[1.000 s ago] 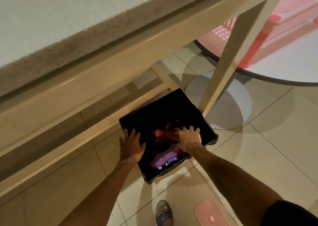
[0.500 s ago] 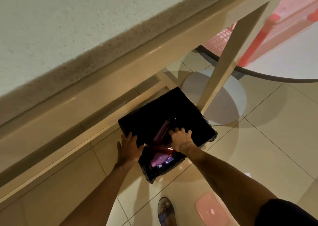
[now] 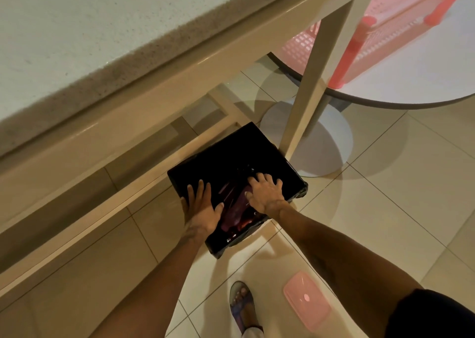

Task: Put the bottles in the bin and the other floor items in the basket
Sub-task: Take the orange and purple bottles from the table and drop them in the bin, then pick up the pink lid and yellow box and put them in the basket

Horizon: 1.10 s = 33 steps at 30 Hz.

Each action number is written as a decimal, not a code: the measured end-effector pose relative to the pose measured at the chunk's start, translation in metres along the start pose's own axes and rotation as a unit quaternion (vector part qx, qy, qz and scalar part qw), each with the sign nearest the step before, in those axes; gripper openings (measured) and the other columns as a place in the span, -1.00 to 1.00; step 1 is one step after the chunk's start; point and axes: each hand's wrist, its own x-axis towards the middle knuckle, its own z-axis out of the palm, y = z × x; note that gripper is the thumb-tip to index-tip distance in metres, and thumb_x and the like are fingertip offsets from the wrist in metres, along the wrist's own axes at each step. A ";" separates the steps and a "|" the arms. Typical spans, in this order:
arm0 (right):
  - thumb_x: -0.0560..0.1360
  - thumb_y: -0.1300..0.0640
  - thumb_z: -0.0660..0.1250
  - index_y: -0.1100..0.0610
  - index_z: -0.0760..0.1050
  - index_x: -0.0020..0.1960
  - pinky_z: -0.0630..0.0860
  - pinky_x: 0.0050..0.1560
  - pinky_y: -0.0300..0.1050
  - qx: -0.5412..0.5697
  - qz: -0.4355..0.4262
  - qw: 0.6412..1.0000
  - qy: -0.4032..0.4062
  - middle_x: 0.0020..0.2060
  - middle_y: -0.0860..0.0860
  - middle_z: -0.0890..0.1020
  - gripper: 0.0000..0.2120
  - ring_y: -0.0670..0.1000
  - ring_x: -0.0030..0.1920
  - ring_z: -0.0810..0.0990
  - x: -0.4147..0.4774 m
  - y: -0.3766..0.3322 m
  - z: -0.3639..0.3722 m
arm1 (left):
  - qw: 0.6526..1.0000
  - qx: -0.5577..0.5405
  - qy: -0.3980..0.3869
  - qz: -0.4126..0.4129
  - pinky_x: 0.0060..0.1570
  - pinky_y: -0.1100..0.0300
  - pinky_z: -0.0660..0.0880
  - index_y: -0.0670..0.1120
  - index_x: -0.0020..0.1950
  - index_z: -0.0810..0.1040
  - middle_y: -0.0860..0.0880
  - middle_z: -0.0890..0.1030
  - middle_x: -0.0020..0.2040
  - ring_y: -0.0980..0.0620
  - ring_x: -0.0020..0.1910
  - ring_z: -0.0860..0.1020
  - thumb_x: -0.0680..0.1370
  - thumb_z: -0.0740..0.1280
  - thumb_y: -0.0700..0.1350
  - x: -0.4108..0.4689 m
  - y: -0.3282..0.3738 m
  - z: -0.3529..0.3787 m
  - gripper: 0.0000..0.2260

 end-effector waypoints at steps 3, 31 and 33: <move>0.60 -0.12 0.13 0.03 0.26 0.50 0.16 0.41 0.34 0.004 -0.003 1.000 0.012 0.48 0.10 0.26 -0.49 0.21 0.48 0.19 -0.009 0.004 -0.005 | 1.000 0.006 0.010 0.010 0.57 -0.16 -0.16 -0.02 0.64 -0.09 -0.01 -0.14 0.64 -0.15 0.61 -0.23 0.64 0.14 0.17 -0.009 0.014 0.005 -0.32; 0.60 -0.08 0.20 0.01 0.20 0.51 0.28 0.37 0.31 -0.016 -0.100 0.990 0.102 0.45 0.10 0.35 -0.48 0.18 0.43 0.34 -0.166 0.263 -0.058 | 0.991 -0.046 0.095 -0.078 0.58 -0.11 -0.10 -0.10 0.63 -0.04 -0.04 -0.07 0.65 -0.12 0.62 -0.16 0.65 0.16 0.08 -0.176 0.299 0.147 -0.36; 0.60 -0.09 0.19 0.02 0.19 0.52 0.28 0.37 0.31 -0.010 -0.086 0.991 0.098 0.48 0.10 0.32 -0.47 0.18 0.46 0.31 -0.174 0.275 -0.048 | 0.991 -0.040 0.101 -0.075 0.57 -0.11 -0.10 -0.10 0.63 -0.02 -0.05 -0.04 0.64 -0.13 0.62 -0.13 0.65 0.18 0.08 -0.184 0.306 0.159 -0.35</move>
